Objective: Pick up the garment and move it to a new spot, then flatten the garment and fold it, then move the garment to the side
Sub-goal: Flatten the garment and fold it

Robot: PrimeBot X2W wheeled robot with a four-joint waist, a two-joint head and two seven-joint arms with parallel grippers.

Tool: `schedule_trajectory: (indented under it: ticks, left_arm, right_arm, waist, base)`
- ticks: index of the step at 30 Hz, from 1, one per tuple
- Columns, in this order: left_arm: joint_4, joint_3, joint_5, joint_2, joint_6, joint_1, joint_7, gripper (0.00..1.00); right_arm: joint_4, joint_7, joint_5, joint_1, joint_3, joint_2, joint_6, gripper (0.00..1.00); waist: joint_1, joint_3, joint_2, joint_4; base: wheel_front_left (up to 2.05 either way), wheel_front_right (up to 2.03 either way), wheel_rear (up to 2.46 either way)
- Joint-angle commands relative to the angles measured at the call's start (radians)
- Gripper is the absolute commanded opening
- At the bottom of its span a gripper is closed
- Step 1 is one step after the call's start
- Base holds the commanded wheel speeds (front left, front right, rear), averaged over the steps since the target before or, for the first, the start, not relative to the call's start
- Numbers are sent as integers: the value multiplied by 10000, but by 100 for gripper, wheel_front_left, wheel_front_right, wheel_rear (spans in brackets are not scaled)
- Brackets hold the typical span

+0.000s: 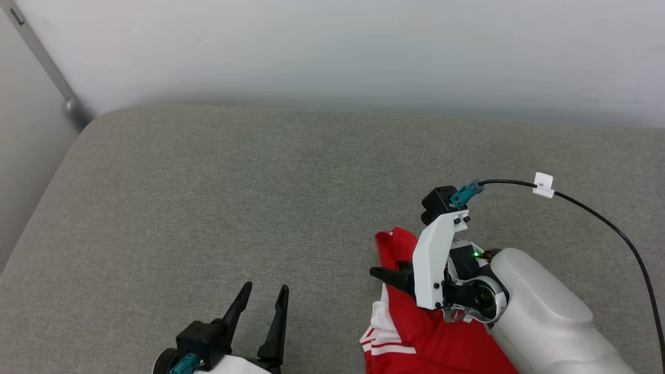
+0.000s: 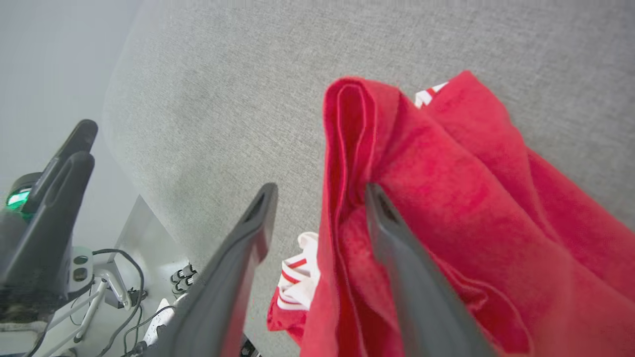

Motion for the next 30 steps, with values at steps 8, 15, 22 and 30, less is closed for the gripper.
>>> schedule_trajectory:
  ticks: [8, 15, 22, 30]
  left_arm:
    - [126, 155, -164, -34, 2, -75, -67, 100]
    - [-189, 321, -342, -42, 2, 70, -57, 100]
    - [-868, 502, -348, -50, 2, 366, -55, 100]
    - [-1546, 786, 153, -55, 0, 713, -46, 100]
  right_arm:
    - [-1320, -1122, 860, 152, 249, -765, -6, 100]
    - [-2908, -4271, 151, 809, 417, -2394, -6, 100]
    - [-3543, -7659, -498, 2545, -238, -3661, -6, 100]
    - [-4898, -8686, -2829, 5198, -3147, -3229, -7, 100]
  waist:
    - [0, -148, 0, -146]
    - [0, -386, 0, -324]
    - [0, -595, 0, -465]
    - [0, -658, 0, -890]
  base:
    - [0, 0, 0]
    - [0, 0, 0]
    - [0, 0, 0]
    - [0, 0, 0]
